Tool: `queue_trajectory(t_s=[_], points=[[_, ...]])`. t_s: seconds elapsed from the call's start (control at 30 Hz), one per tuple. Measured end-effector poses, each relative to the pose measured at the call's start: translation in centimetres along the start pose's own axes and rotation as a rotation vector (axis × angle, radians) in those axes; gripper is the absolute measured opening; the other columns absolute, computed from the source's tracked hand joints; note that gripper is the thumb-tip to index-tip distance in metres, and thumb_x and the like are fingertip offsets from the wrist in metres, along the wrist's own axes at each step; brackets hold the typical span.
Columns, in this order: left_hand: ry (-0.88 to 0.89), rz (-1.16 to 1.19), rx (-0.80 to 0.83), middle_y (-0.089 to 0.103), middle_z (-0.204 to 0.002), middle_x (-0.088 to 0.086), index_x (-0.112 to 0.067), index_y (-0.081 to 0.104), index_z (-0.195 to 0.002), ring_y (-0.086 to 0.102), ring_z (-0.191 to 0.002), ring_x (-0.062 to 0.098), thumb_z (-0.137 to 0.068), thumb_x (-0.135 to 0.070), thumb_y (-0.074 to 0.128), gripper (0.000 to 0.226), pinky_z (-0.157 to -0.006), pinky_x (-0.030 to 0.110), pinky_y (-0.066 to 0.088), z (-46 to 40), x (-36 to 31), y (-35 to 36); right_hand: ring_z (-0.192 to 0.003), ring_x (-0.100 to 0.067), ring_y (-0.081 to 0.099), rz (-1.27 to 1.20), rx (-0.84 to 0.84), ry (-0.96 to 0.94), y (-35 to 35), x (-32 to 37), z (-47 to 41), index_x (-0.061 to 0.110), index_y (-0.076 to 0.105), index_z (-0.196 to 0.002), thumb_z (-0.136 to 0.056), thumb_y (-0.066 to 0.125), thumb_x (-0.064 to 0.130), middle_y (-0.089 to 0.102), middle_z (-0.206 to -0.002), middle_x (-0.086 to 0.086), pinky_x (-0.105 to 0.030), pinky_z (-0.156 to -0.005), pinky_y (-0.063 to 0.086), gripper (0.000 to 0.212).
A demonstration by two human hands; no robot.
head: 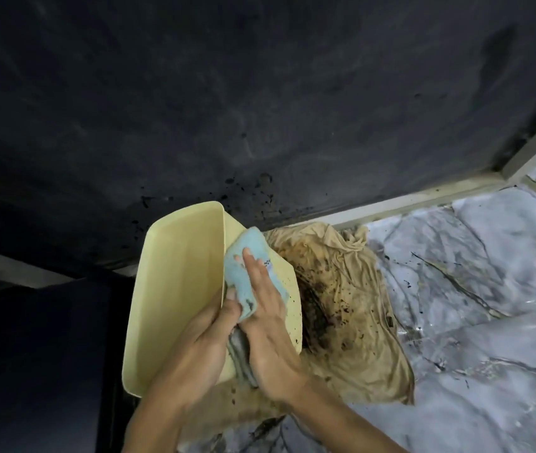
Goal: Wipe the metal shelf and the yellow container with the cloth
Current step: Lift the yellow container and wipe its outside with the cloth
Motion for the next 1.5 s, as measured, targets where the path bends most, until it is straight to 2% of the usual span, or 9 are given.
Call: queue_trajectory(t_s=[0.13,0.4,0.7,0.87,1.03,1.17,1.27,1.33,1.5], points=[[-0.041,-0.001,-0.091,0.066,-0.123,-0.049,-0.077,0.061,-0.111,0.056,-0.127,-0.016,-0.075,-0.094,0.035,0.048,-0.119,0.029,0.037,0.4,-0.2,-0.6,-0.152,-0.009,-0.003,0.018,0.025,-0.062,0.3,-1.7,-1.3,0.048,0.003,-0.151,-0.098,0.025,0.036,0.004,-0.166,0.014,-0.04,-0.12,0.005,0.059],[-0.185,0.038,-0.219,0.044,-0.09,-0.043,-0.054,0.052,-0.078,0.048,-0.087,-0.011,-0.066,-0.078,0.036,0.031,-0.101,0.028,0.027,0.5,-1.1,-0.9,-0.148,0.003,-0.006,-0.124,0.028,0.483,-0.1,-11.8,-2.5,0.072,0.007,-0.127,-0.089,0.019,0.063,0.001,-0.161,0.026,-0.049,-0.122,0.001,0.04],[-0.14,0.107,-0.197,0.069,-0.127,-0.036,-0.073,0.068,-0.108,0.057,-0.127,-0.011,-0.055,-0.103,0.046,0.064,-0.123,0.036,0.033,1.6,0.9,-2.3,-0.144,0.004,-0.027,-0.059,0.207,-0.009,1.9,0.2,-3.0,0.058,-0.002,-0.147,-0.104,0.012,0.046,-0.014,-0.161,0.029,-0.037,-0.116,-0.019,0.047],[-0.245,0.211,-0.373,0.073,-0.123,-0.009,-0.045,0.071,-0.091,0.065,-0.118,0.023,-0.027,-0.108,0.05,0.092,-0.119,0.054,0.04,1.2,3.0,-4.3,-0.148,0.003,-0.014,0.024,0.048,0.332,1.8,-10.2,-1.6,0.065,0.01,-0.144,-0.094,0.015,0.069,-0.003,-0.161,0.029,-0.05,-0.122,-0.003,0.05],[-0.217,0.185,-0.328,0.071,-0.137,-0.011,-0.036,0.067,-0.134,0.061,-0.133,0.022,-0.034,-0.108,0.046,0.126,-0.118,0.045,0.04,1.1,2.2,-3.9,-0.145,0.002,-0.025,0.049,0.093,0.388,2.7,-9.3,1.4,0.07,-0.01,-0.137,-0.09,0.002,0.07,-0.02,-0.159,0.03,-0.046,-0.121,-0.012,0.049],[-0.214,0.2,-0.312,0.085,-0.094,-0.021,-0.032,0.077,-0.105,0.072,-0.111,0.016,-0.052,-0.096,0.042,0.091,-0.098,0.038,0.051,1.0,2.0,-3.7,-0.147,-0.008,-0.027,0.064,0.182,0.056,4.5,-1.9,5.0,0.059,-0.013,-0.145,-0.095,0.0,0.063,-0.024,-0.159,0.028,-0.033,-0.116,-0.022,0.052],[-0.229,0.188,-0.264,0.077,-0.131,-0.011,-0.035,0.07,-0.131,0.068,-0.127,0.018,-0.049,-0.107,0.045,0.111,-0.115,0.048,0.045,1.4,2.4,-3.7,-0.153,-0.021,-0.005,0.111,0.145,-0.063,3.6,-4.1,5.4,0.046,0.007,-0.153,-0.104,0.016,0.05,0.001,-0.167,0.011,-0.042,-0.121,-0.008,0.051],[-0.226,0.188,-0.286,0.066,-0.144,-0.013,-0.039,0.065,-0.137,0.058,-0.138,0.019,-0.033,-0.112,0.044,0.128,-0.123,0.052,0.036,1.2,2.8,-4.2,-0.154,-0.019,-0.003,0.114,0.076,0.042,2.9,-7.7,5.4,0.043,0.014,-0.154,-0.104,0.018,0.048,0.002,-0.167,0.011,-0.05,-0.122,-0.001,0.051],[-0.243,0.137,-0.296,0.064,-0.126,-0.008,-0.044,0.063,-0.088,0.056,-0.12,0.02,-0.032,-0.108,0.038,0.089,-0.122,0.049,0.036,0.6,1.7,-3.3,-0.146,0.005,-0.017,-0.084,-0.038,0.475,1.7,-12.8,3.7,0.072,0.004,-0.138,-0.089,0.01,0.075,-0.008,-0.159,0.031,-0.05,-0.123,-0.001,0.05]])
Point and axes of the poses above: each hand's wrist, its own z-axis away from the middle knuckle, its own y-axis out of the palm, x = y × z, the point moved 3 cm from there along -z, towards the middle knuckle
